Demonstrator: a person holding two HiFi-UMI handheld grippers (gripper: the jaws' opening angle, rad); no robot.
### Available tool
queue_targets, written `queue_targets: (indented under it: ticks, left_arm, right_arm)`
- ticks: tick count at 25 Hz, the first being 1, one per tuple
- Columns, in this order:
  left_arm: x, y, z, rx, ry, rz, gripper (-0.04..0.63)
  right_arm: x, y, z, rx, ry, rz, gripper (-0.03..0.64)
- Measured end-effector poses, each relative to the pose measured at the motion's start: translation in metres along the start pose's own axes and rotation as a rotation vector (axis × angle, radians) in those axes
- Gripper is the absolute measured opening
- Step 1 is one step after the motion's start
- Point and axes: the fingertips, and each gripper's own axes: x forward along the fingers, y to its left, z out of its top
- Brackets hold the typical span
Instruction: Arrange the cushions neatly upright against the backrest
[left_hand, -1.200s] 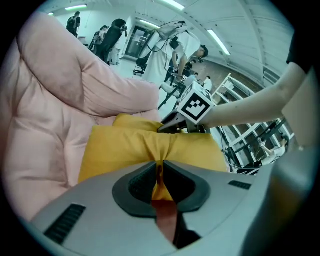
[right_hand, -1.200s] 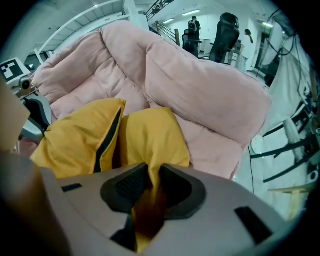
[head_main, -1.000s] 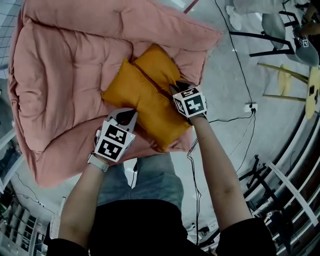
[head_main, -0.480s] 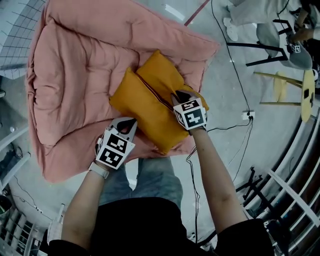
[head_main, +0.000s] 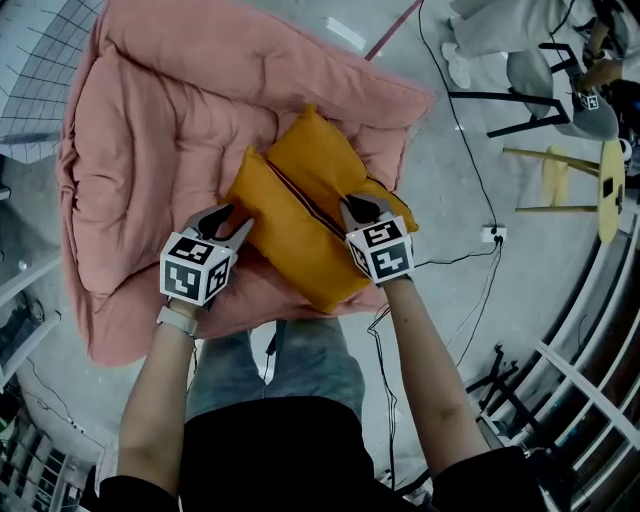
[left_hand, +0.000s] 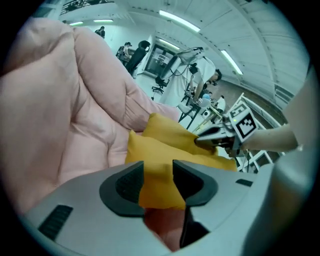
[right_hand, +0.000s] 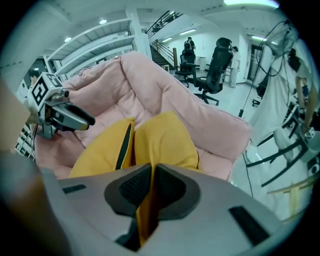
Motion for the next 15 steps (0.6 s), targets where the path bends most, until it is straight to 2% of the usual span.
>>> queue_targets:
  ticks: [4, 8, 15]
  left_arm:
    - [0.016, 0.023, 0.016, -0.053, -0.023, 0.033, 0.242]
    - [0.041, 0.037, 0.029, -0.105, -0.022, 0.026, 0.292]
    - [0.094, 0.048, 0.022, -0.116, 0.090, -0.027, 0.309]
  right_arm:
    - [0.004, 0.001, -0.004, -0.005, -0.006, 0.012, 0.032]
    - [0.013, -0.004, -0.012, 0.010, 0.001, 0.027, 0.020]
    - [0.042, -0.020, -0.038, 0.051, 0.045, 0.060, 0.015]
